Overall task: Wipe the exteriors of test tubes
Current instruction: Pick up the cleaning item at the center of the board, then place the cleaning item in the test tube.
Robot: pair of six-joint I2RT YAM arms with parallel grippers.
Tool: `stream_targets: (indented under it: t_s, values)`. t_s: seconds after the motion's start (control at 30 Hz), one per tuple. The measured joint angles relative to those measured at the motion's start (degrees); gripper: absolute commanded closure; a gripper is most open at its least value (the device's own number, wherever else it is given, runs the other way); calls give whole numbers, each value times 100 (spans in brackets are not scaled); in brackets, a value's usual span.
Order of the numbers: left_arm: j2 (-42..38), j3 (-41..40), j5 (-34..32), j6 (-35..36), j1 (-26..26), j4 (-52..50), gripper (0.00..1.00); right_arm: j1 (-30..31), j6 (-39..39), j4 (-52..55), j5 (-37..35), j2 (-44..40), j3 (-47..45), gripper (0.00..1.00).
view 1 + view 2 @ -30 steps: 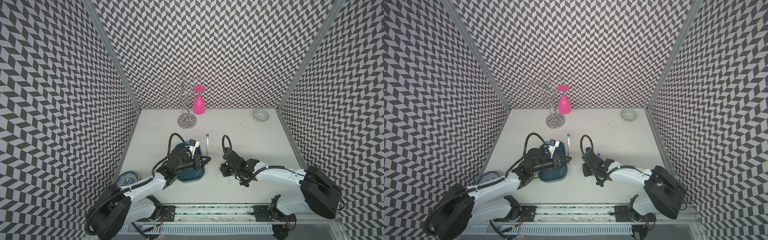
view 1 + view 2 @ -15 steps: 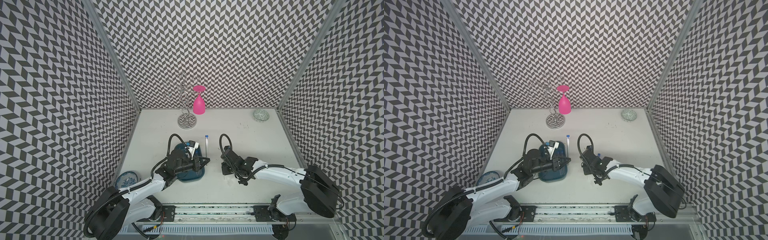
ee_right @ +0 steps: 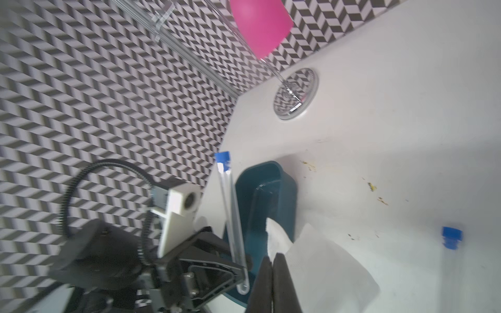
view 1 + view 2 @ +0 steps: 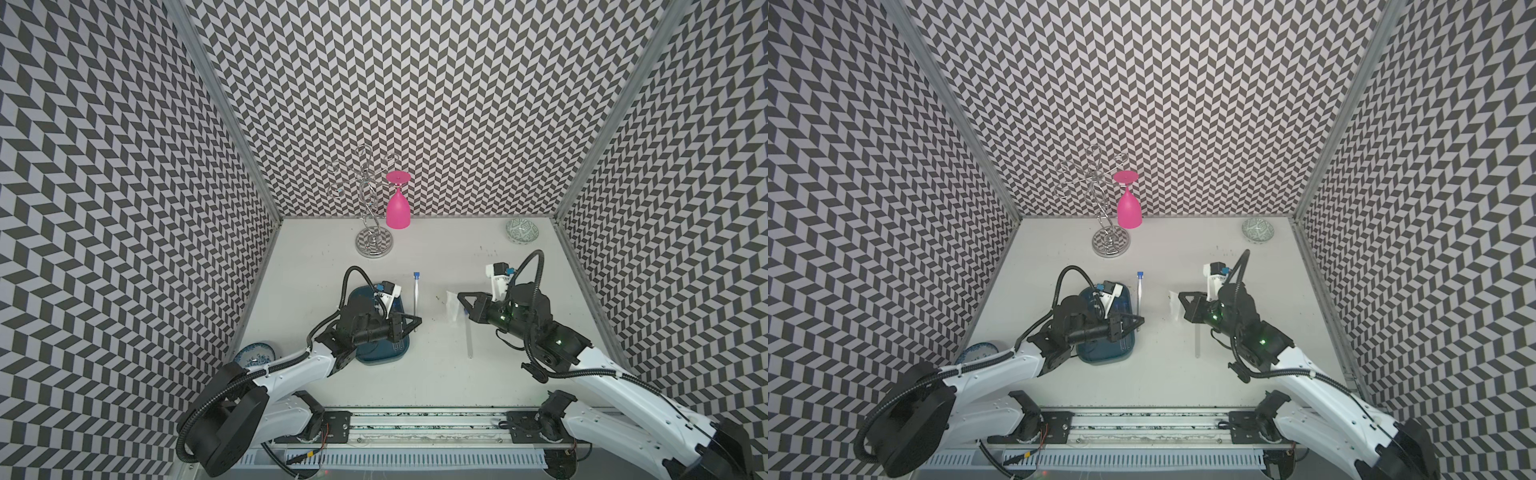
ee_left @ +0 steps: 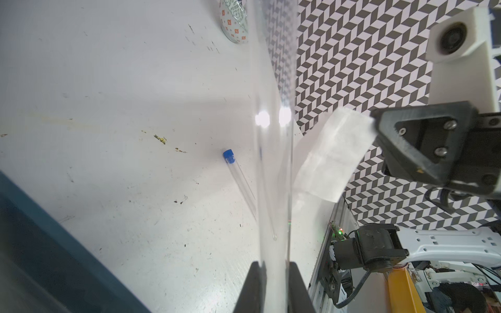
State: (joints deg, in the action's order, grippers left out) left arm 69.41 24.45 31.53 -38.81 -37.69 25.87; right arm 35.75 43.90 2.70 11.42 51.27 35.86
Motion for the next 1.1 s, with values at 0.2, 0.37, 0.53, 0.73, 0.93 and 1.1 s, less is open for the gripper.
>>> stream_targets:
  t_s: [0.2,0.37,0.53,0.73,0.93,1.1]
  values:
    - [302,168,105,0,-155,114,88,-68,223,-393,503,188,-68,100]
    - [457,195,138,-4,-293,197,87,-68,422,-1110,1145,481,-90,100]
    - [636,275,160,-4,-417,256,87,-68,514,-1499,1620,872,0,100]
    - [702,466,179,-4,-527,317,87,-68,481,-1504,1650,1082,107,100]
    - [693,483,186,-4,-544,343,88,-68,323,-911,1023,1082,173,100]
    - [542,483,179,-17,-544,343,87,-68,195,-428,562,994,179,100]
